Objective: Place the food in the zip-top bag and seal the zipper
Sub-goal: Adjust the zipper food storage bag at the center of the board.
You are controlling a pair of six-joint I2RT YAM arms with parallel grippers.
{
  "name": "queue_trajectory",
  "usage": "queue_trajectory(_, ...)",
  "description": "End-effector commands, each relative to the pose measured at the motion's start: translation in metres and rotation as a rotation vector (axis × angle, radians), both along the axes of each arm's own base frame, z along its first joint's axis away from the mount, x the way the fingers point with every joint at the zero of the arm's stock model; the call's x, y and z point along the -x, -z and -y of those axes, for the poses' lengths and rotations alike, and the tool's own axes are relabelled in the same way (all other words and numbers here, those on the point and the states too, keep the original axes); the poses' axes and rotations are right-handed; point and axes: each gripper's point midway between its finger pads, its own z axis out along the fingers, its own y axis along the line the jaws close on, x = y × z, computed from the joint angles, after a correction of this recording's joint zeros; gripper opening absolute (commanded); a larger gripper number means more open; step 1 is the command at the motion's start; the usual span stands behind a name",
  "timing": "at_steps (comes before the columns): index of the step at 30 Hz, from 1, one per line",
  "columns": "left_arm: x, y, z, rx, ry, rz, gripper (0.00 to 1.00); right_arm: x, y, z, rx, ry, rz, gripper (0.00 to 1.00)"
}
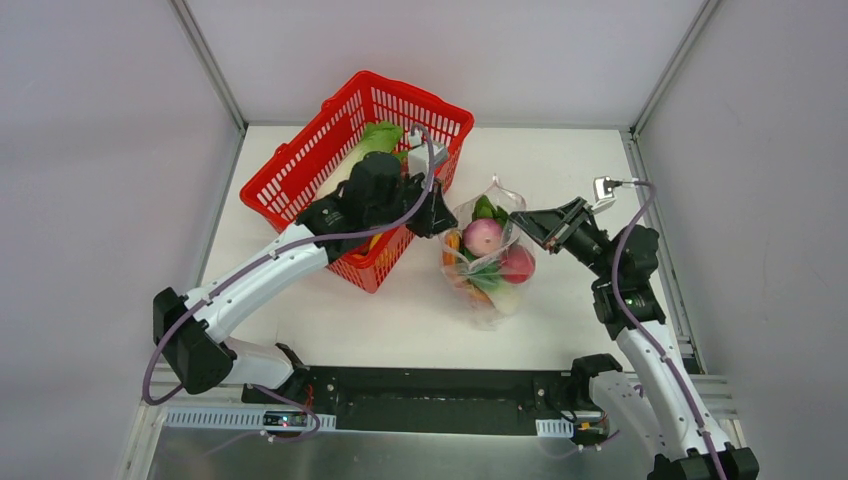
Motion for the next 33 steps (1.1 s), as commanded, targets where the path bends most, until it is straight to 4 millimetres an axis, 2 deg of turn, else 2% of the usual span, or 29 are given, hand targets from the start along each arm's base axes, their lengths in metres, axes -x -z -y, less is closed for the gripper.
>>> queue_trajectory(1,0.011,-0.093,0.01,0.179,0.104,0.143,0.0,-0.007,-0.026,0.017,0.115,0.13,0.093,0.01)
queue_trajectory(3,0.011,-0.099,0.012,0.183,0.109,0.14,0.0,-0.009,-0.027,0.021,0.155,0.157,0.095,0.0)
queue_trajectory(9,0.003,-0.067,0.016,0.118,0.083,0.055,0.0,-0.012,-0.023,0.024,0.178,0.18,0.083,0.0)
queue_trajectory(16,0.005,-0.051,0.012,0.071,0.079,0.023,0.0,-0.02,-0.017,0.026,0.156,0.206,0.047,0.0)
queue_trajectory(20,-0.003,-0.038,0.006,0.023,0.041,0.03,0.0,-0.028,-0.003,0.026,0.137,0.216,-0.014,0.0)
queue_trajectory(22,0.002,-0.049,0.01,0.04,0.085,0.02,0.0,-0.026,-0.014,0.021,0.12,0.182,0.021,0.0)
queue_trajectory(25,0.014,-0.088,0.019,0.163,0.149,0.062,0.0,-0.017,-0.049,0.015,0.081,0.137,0.133,0.0)
queue_trajectory(27,0.022,-0.109,0.015,0.192,0.169,0.09,0.0,-0.009,-0.071,0.014,0.069,0.116,0.198,0.0)
queue_trajectory(29,0.025,-0.119,0.007,0.186,0.154,0.114,0.0,-0.003,-0.079,0.013,0.069,0.102,0.223,0.0)
queue_trajectory(31,0.019,-0.105,0.0,0.137,0.112,0.11,0.0,-0.005,-0.068,0.015,0.082,0.118,0.195,0.0)
queue_trajectory(32,0.015,-0.091,-0.002,0.098,0.089,0.092,0.0,-0.011,-0.054,0.018,0.092,0.145,0.152,0.0)
queue_trajectory(33,0.008,-0.071,-0.004,0.046,0.06,0.064,0.0,-0.019,-0.032,0.021,0.111,0.177,0.077,0.0)
